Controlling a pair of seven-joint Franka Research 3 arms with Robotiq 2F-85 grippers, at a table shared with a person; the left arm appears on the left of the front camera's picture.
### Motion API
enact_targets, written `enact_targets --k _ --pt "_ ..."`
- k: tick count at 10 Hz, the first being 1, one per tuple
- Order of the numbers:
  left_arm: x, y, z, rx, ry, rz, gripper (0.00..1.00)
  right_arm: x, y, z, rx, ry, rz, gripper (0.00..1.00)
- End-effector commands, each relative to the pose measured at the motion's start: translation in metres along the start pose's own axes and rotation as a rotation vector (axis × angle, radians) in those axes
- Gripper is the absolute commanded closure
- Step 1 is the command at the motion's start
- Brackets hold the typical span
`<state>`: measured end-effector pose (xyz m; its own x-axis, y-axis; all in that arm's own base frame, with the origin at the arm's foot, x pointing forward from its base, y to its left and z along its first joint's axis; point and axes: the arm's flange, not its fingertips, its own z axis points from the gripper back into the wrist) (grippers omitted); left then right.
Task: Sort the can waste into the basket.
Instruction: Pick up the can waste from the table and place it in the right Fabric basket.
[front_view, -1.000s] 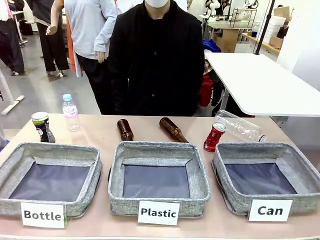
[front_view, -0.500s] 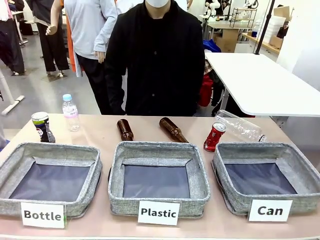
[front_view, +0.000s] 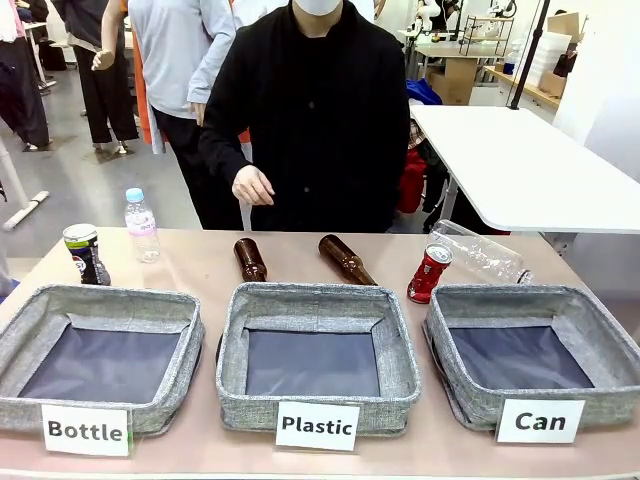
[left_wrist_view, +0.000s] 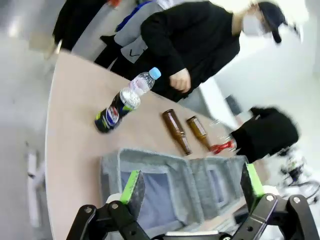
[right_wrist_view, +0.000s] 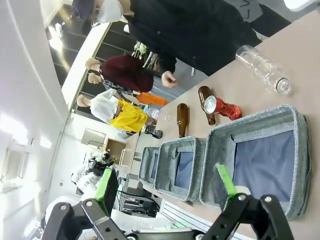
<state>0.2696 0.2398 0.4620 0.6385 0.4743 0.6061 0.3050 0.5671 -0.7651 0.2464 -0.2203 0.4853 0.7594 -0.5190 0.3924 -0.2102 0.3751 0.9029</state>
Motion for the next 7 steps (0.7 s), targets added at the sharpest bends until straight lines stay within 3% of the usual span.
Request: enact_targets --k 1,4,6,7 --pt "0.022 0.015 -0.052 -0.066 0.051 -0.267 0.00 0.003 0.000 0.000 0.022 -0.015 0.030 0.00" --pt "0.063 0.043 -0.116 -0.005 0.114 -0.462 0.00 0.003 0.000 0.000 0.022 -0.015 0.030 0.00" --pt "0.068 0.057 -0.145 0.014 0.133 -0.459 0.00 0.003 0.000 0.000 0.022 -0.015 0.030 0.00" --pt "0.057 0.035 -0.129 -0.025 0.148 -0.453 0.00 0.003 0.000 0.000 0.022 -0.015 0.030 0.00"
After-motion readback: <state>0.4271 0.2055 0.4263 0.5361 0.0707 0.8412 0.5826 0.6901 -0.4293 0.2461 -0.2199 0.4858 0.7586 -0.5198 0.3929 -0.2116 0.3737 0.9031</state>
